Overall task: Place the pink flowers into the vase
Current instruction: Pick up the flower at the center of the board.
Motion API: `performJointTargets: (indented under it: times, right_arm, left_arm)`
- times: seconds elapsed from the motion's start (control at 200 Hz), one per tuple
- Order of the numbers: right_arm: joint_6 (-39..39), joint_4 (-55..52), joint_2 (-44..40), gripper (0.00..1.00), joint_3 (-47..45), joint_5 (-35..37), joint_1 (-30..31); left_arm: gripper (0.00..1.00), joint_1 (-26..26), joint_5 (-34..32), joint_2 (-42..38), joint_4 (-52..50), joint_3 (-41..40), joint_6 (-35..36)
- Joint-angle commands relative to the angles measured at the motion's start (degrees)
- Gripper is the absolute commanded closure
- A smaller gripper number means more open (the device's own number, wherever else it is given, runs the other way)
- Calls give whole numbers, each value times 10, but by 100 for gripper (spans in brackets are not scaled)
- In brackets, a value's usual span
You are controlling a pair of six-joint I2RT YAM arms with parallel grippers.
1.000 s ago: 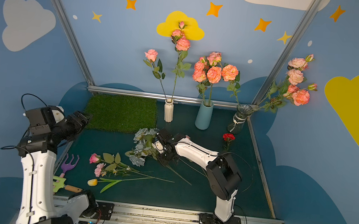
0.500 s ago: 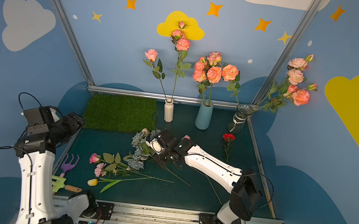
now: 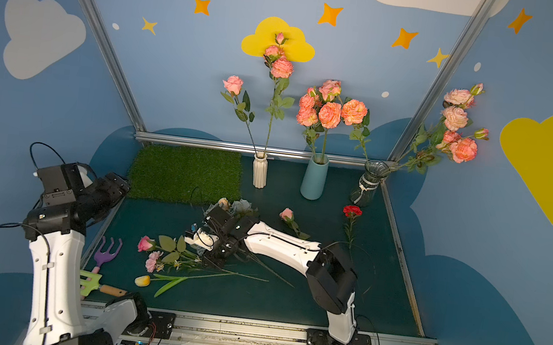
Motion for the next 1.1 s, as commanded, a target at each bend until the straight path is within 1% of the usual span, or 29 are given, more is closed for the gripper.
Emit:
performJointTargets:
  times: [0.0,0.18,0.205,0.225,0.27,0.365,0.491,0.656,1.096]
  right_arm:
    - [-24,-24,31,72,42,-25,10]
    - [-34,-59,93,70,102,-17,21]
    - [-36,-66,101,70,111,-12,22]
    - [-37,-71,108,71,117,-6,23]
    - [-41,-83,123,71,130,11,25]
    - [-47,-101,145,71,148,35,25]
    - [-51,-114,158,73,160,46,24]
    - [-50,-121,173,80,167,56,24]
    - [-51,-122,197,83,171,67,24]
  left_arm:
    - [16,-6,17,-3,8,4,-4]
    - [16,-23,17,0,9,3,1]
    - [16,-26,16,2,9,1,1]
    - [16,-26,33,1,11,-1,1]
    - [16,-28,43,-1,16,-6,1]
    - [16,-30,47,-7,17,-10,2]
    - [16,-29,47,-12,16,-9,4]
    - [16,-29,57,-12,21,-11,1]
    - [16,-29,63,-15,26,-17,-1]
